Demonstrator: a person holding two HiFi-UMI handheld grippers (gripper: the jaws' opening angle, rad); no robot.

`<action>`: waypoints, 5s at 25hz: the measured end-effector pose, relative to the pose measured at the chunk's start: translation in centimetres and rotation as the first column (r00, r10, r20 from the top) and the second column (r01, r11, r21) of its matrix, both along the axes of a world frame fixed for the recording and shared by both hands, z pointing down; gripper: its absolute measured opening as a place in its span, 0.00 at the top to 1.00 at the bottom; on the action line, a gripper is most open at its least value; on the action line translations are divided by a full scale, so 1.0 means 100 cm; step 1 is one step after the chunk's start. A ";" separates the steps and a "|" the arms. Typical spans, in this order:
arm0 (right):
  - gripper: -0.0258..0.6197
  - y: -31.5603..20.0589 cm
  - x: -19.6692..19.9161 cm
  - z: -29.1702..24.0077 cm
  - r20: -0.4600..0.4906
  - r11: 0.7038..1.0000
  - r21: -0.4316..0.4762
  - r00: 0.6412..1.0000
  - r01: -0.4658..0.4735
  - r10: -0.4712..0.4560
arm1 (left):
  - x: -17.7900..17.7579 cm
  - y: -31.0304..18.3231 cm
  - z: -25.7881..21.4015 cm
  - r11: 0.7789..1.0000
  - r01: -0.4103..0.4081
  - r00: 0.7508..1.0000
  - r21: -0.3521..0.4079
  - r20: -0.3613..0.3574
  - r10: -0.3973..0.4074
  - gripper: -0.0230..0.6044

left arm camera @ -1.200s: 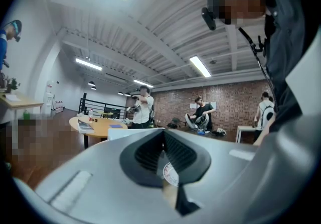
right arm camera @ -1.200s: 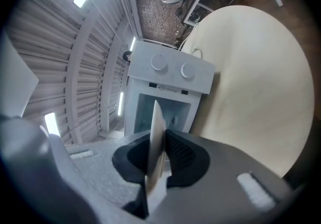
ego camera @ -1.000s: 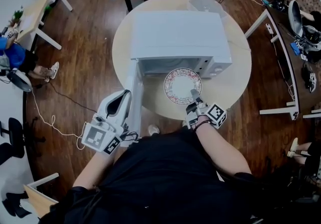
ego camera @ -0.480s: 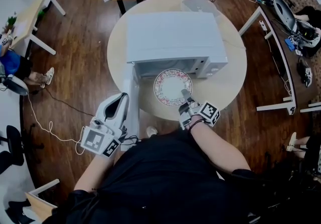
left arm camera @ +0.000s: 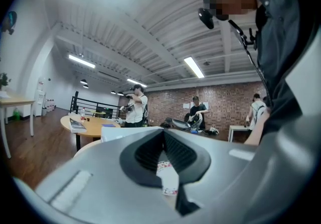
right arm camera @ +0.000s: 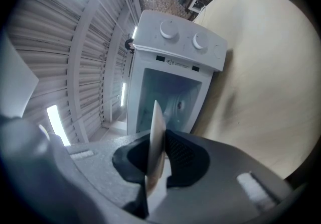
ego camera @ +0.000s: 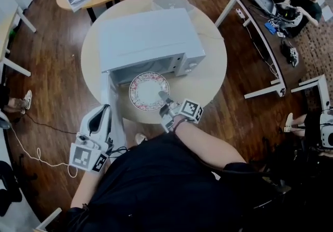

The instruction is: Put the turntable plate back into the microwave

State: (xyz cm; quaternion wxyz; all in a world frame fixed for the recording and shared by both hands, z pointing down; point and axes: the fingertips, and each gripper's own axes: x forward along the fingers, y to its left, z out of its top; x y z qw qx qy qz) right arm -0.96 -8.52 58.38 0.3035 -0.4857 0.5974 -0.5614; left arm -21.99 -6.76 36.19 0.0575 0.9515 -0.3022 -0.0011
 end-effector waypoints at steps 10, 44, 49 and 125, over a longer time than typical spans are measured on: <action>0.91 0.000 0.004 -0.001 0.006 0.999 -0.010 1.000 0.031 -0.030 | 0.019 -0.009 0.004 1.000 0.002 1.000 0.009 -0.008 -0.002 0.96; 0.91 -0.058 0.023 0.035 0.055 0.989 -0.081 0.991 0.126 -0.122 | 0.059 -0.037 0.002 0.983 0.184 0.977 0.008 0.109 -0.184 0.96; 0.91 -0.062 0.020 0.037 0.053 0.988 -0.074 0.990 0.137 -0.133 | 0.051 -0.038 0.010 0.982 0.183 0.969 0.048 0.157 -0.188 0.96; 0.91 -0.128 0.030 0.043 -0.003 0.998 -0.063 1.000 0.029 -0.029 | 0.039 -0.069 0.021 0.976 0.215 0.962 -0.030 0.177 -0.207 0.96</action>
